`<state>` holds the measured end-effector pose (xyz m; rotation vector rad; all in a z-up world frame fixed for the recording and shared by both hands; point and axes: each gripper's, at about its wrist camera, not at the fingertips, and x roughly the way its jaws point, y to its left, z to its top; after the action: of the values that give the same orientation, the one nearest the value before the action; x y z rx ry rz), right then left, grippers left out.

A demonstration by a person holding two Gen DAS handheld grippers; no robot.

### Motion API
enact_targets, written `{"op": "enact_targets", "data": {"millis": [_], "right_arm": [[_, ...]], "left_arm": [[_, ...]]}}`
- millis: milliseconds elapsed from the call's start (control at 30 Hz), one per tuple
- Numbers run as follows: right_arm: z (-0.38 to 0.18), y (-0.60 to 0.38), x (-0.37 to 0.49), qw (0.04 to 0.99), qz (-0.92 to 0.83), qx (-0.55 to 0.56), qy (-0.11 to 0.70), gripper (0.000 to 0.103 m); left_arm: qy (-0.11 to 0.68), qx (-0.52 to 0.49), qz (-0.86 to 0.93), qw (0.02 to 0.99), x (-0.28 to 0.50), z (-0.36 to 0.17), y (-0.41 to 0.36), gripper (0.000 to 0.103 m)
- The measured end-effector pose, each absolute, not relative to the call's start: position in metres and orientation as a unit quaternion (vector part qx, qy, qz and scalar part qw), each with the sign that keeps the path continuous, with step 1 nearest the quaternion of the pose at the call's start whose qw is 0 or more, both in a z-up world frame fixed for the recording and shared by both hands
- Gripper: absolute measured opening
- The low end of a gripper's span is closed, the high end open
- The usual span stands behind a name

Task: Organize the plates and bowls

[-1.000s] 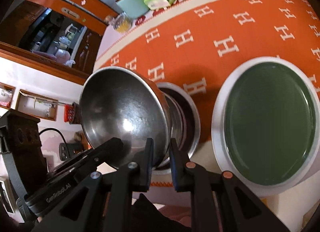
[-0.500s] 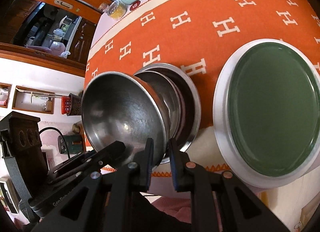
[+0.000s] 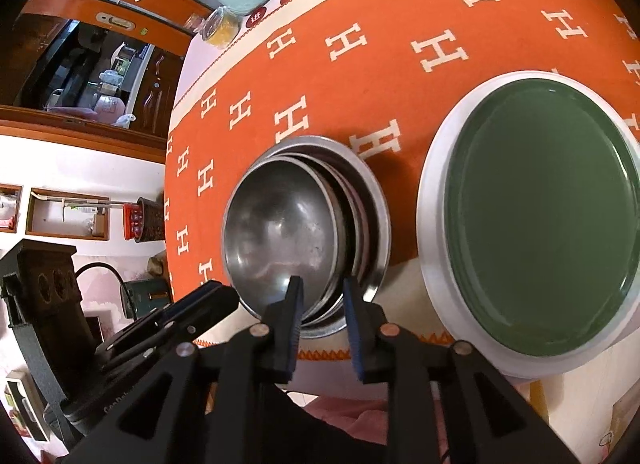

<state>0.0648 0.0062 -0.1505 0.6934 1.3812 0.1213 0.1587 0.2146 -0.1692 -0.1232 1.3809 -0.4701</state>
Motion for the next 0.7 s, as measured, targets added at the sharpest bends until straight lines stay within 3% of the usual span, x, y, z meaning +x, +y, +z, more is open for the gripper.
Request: {"op": "enact_targets", "data": {"millis": [367,533,600,700], "right_arm": [[-0.156,-0.005,0.064,0.705,0.032,0.336,0.623,0.023],[-0.16,-0.01,0.064,0.697,0.021,0.347,0.627,0.031],[-0.163,-0.013,0.065,0.693,0.014,0.355,0.627,0.042],[-0.168,-0.016,0.067,0.686,0.008,0.368,0.627,0.048]], "left_arm": [[0.597,-0.072,-0.232,0.764,0.167,-0.159,0.223,0.033],[0.599,-0.08,-0.226,0.764,0.175,-0.163,0.229,0.05],[0.603,-0.08,-0.223,0.762,0.179,-0.166,0.231,0.053],[0.615,-0.08,-0.219,0.754,0.186,-0.174,0.232,0.061]]}}
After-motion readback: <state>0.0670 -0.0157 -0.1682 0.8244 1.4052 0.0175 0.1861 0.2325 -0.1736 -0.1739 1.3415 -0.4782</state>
